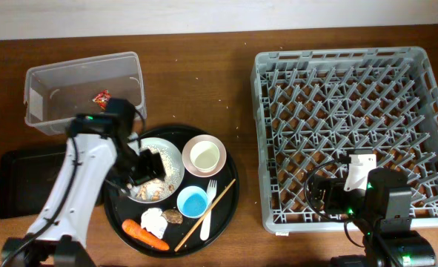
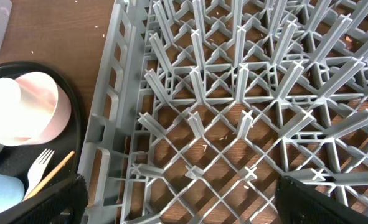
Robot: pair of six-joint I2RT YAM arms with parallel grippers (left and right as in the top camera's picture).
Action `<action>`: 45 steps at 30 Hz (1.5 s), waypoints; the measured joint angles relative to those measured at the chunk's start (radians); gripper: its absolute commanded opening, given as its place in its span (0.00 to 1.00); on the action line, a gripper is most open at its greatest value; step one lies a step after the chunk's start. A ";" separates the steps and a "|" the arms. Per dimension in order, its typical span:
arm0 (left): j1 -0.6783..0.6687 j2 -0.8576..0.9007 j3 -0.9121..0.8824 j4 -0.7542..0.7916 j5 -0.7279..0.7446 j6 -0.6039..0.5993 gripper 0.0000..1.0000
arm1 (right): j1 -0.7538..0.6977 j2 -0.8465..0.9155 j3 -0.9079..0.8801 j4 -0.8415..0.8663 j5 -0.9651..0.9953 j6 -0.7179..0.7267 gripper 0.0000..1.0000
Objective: Sort waste into correct bins and load items into the dishwasher rack
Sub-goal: 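Carry the red wrapper with the left gripper into the clear bin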
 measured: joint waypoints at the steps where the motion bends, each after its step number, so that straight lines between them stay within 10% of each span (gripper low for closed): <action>1: -0.025 0.001 -0.036 0.005 0.003 -0.014 0.87 | 0.000 0.000 0.000 -0.003 0.000 0.000 0.98; 21: -0.059 0.002 -0.373 0.273 -0.073 -0.126 0.60 | 0.000 0.000 0.000 -0.010 0.000 0.000 0.98; 30: -0.059 0.002 -0.392 0.298 -0.077 -0.146 0.01 | 0.000 0.000 0.000 -0.010 0.000 0.000 0.98; 45: 0.038 0.002 0.152 0.235 -0.263 -0.094 0.01 | 0.000 0.000 0.000 -0.013 0.000 0.000 0.98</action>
